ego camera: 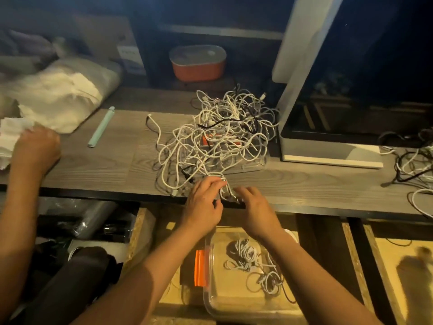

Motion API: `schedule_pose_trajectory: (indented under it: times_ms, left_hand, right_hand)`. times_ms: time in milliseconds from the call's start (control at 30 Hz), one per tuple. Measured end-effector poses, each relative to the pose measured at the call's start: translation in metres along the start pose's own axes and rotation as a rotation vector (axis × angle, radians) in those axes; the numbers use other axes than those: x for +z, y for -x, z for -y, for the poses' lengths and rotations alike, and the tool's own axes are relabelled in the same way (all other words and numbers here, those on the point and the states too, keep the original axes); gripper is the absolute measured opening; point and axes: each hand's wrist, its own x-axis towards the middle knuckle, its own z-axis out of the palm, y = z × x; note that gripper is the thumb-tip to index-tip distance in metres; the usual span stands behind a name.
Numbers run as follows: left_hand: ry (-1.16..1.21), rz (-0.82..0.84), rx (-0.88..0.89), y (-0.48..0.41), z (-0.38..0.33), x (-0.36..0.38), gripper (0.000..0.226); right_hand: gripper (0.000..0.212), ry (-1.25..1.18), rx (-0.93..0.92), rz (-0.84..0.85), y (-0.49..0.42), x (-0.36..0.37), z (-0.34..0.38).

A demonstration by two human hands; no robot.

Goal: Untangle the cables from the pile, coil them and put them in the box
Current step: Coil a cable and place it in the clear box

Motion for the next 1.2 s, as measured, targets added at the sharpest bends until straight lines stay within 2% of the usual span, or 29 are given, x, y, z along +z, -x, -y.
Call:
schedule_pose_trajectory:
  times_ms: [133, 200, 267, 400, 567, 633, 733, 800, 867, 967, 1033, 1100, 1167, 1200]
  left_hand:
    - [-0.134, 0.071, 0.157, -0.002, 0.011, 0.006, 0.05]
    - [-0.175, 0.101, 0.173, -0.003, 0.011, 0.011, 0.048]
    - [-0.209, 0.1, 0.182, -0.005, 0.007, 0.016, 0.047]
    - [-0.286, 0.093, 0.17, -0.012, -0.006, 0.02, 0.042]
    - [-0.307, 0.163, -0.041, -0.012, -0.01, 0.025, 0.05]
    - [-0.284, 0.175, -0.064, -0.012, -0.011, 0.024, 0.051]
    - [-0.111, 0.027, -0.019, -0.009, -0.017, 0.022, 0.044]
    - [-0.08, -0.141, 0.082, -0.009, -0.026, 0.022, 0.033]
    - [-0.117, -0.187, 0.106, -0.018, -0.033, 0.026, 0.04]
    - [-0.253, -0.055, 0.022, -0.044, -0.041, 0.023, 0.063]
    - [-0.311, 0.106, -0.013, -0.06, -0.039, 0.02, 0.062]
    - [-0.379, 0.171, -0.021, -0.067, -0.037, 0.018, 0.06]
    - [-0.391, 0.162, -0.011, -0.071, -0.036, 0.016, 0.051]
    - [-0.387, 0.152, -0.01, -0.074, -0.034, 0.015, 0.049]
  right_hand:
    - [0.031, -0.022, -0.022, -0.119, -0.008, 0.011, -0.007]
    - [0.022, -0.039, -0.063, -0.195, -0.008, 0.005, -0.012]
    - [0.016, -0.135, -0.007, -0.248, -0.005, -0.008, -0.013]
    - [0.012, -0.609, 0.263, -0.303, -0.002, -0.039, -0.009]
    - [0.015, -1.161, 0.506, -0.465, -0.005, -0.06, -0.007]
    - [0.016, -1.392, 0.567, -0.531, -0.009, -0.067, -0.007]
    - [0.017, -1.771, 0.62, -0.653, -0.014, -0.077, -0.003]
    - [0.019, -1.872, 0.616, -0.685, -0.016, -0.081, 0.003]
    - [0.018, -1.646, 0.612, -0.638, -0.016, -0.081, 0.008]
    - [0.019, -1.016, 0.523, -0.441, -0.013, -0.078, 0.012]
    - [0.035, -0.655, 0.423, -0.246, -0.012, -0.075, 0.007]
    - [0.055, -0.46, 0.41, 0.034, -0.013, -0.073, 0.005]
    - [0.043, -0.243, 0.397, 0.233, -0.016, -0.072, 0.003]
    - [0.033, -0.182, 0.374, 0.262, -0.018, -0.071, 0.002]
